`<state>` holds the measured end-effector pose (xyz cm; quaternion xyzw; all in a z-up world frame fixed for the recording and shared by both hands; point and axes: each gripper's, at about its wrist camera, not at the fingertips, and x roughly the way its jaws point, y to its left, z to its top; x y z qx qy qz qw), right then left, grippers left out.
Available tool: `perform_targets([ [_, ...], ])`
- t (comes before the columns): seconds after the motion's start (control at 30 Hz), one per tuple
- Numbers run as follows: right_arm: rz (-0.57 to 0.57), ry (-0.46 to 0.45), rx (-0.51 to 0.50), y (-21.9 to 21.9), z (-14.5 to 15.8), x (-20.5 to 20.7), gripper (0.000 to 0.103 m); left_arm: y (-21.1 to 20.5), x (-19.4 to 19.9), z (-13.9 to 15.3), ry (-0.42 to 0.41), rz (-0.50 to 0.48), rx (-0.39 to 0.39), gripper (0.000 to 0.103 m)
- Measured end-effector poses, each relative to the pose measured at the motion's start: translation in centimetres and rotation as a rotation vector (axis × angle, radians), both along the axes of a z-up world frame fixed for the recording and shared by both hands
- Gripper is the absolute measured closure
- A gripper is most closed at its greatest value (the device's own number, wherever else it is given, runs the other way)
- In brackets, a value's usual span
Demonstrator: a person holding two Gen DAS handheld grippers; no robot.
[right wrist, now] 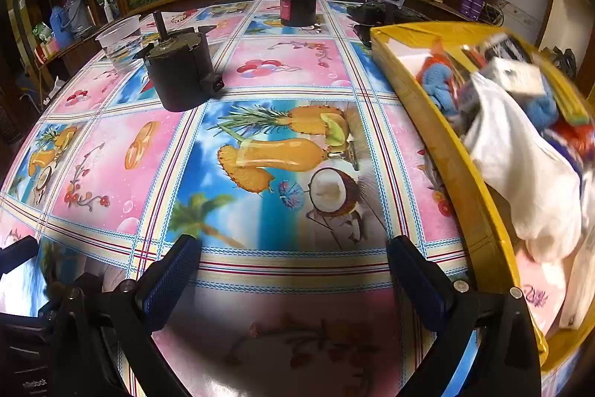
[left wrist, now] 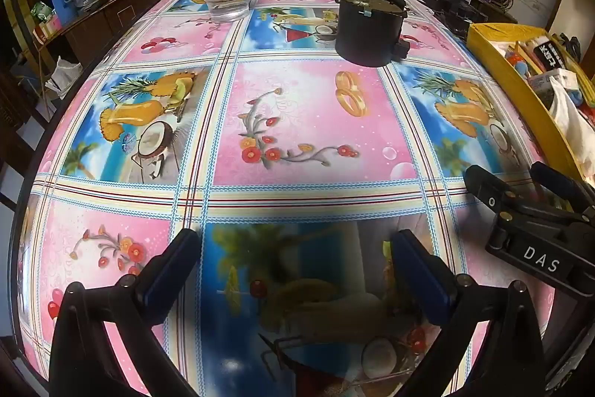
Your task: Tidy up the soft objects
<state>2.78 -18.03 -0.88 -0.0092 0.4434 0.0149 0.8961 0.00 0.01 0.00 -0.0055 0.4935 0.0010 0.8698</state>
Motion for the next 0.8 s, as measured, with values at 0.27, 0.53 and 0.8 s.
perform_targets([
  [0.27, 0.0, 0.0, 0.001, -0.01, 0.0, 0.0, 0.001, -0.01, 0.0, 0.0, -0.001, 0.0, 0.002, 0.0],
  [0.53, 0.0, 0.0, -0.001, 0.05, 0.1, -0.1, 0.001, -0.01, -0.01, 0.0, -0.001, 0.0, 0.003, 0.0],
  [0.8, 0.002, -0.001, -0.003, 0.12, 0.25, -0.19, 0.0, -0.01, 0.01, -0.01, -0.002, -0.001, 0.002, 0.0],
])
